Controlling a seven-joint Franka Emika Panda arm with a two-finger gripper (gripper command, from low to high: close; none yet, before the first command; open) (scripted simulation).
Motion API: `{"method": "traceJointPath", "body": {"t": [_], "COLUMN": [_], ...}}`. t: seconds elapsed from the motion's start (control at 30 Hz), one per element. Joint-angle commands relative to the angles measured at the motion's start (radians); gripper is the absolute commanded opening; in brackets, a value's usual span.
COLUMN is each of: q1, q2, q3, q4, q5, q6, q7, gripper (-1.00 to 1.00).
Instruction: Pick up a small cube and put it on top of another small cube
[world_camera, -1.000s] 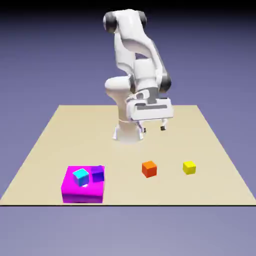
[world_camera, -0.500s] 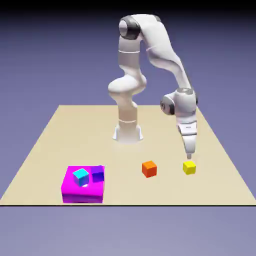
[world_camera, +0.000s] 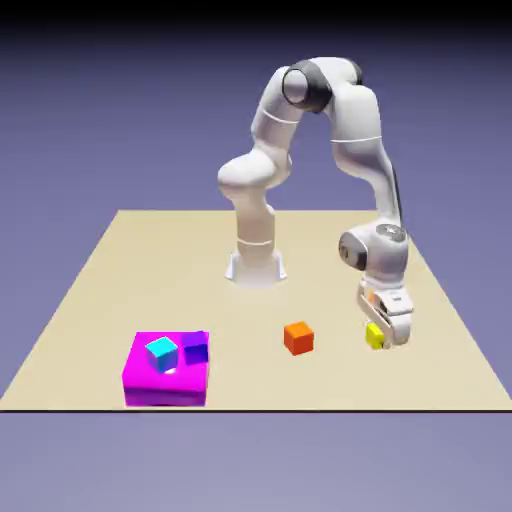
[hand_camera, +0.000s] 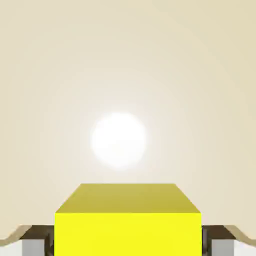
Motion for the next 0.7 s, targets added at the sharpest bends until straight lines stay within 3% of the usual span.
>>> {"method": "traceJointPath", "body": {"t": [0.0,0.1,0.67], "q1": [0.019,0.074,-0.118], "q2": [-0.036,-0.145,-0.281], "q3": [-0.023,-0.092,-0.707], "q4": [-0.008,-0.033,0.166], "q5": [-0.019,-0.076,-0.171], "q6": [-0.027,-0.111,-0.455], "q7": [0.015,0.059,-0.356], "gripper": [-1.00,-1.00,-1.00]}}
